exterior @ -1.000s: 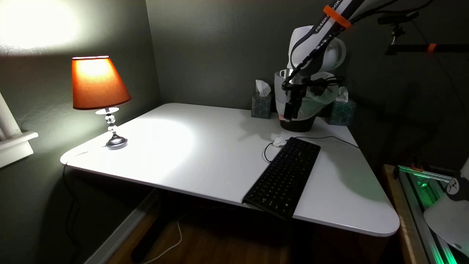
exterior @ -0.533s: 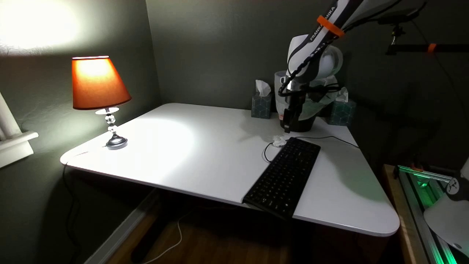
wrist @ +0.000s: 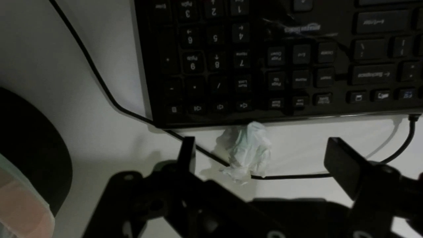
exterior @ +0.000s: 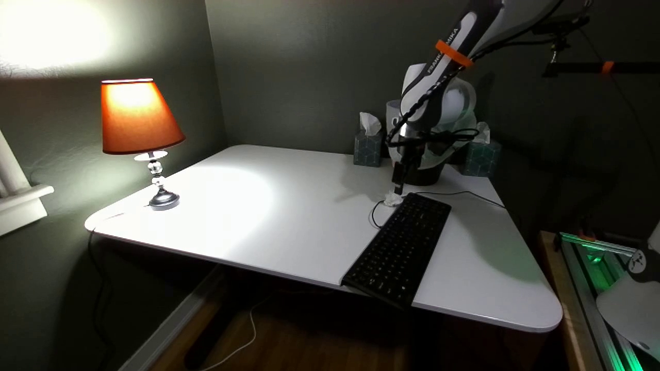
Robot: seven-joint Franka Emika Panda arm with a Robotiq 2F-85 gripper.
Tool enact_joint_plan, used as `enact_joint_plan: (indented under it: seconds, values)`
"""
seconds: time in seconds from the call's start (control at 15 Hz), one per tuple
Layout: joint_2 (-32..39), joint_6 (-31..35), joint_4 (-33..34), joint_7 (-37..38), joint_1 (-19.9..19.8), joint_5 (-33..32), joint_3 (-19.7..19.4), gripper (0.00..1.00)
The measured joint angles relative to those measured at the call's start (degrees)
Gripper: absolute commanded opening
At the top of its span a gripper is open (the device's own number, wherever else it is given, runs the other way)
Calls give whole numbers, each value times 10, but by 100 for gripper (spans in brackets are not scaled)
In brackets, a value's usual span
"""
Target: Pick up the white tissue and put it in the black bin
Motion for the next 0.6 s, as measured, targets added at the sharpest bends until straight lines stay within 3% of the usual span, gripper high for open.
enact_joint_plan:
  seconds: [0.13,0.27,0.6]
  values:
    - [11,7,7,0,-9,5,11,100]
    - [22,12,14,-1,-18,10,20,91]
    - [45,13,36,-4,-37,13,36,45]
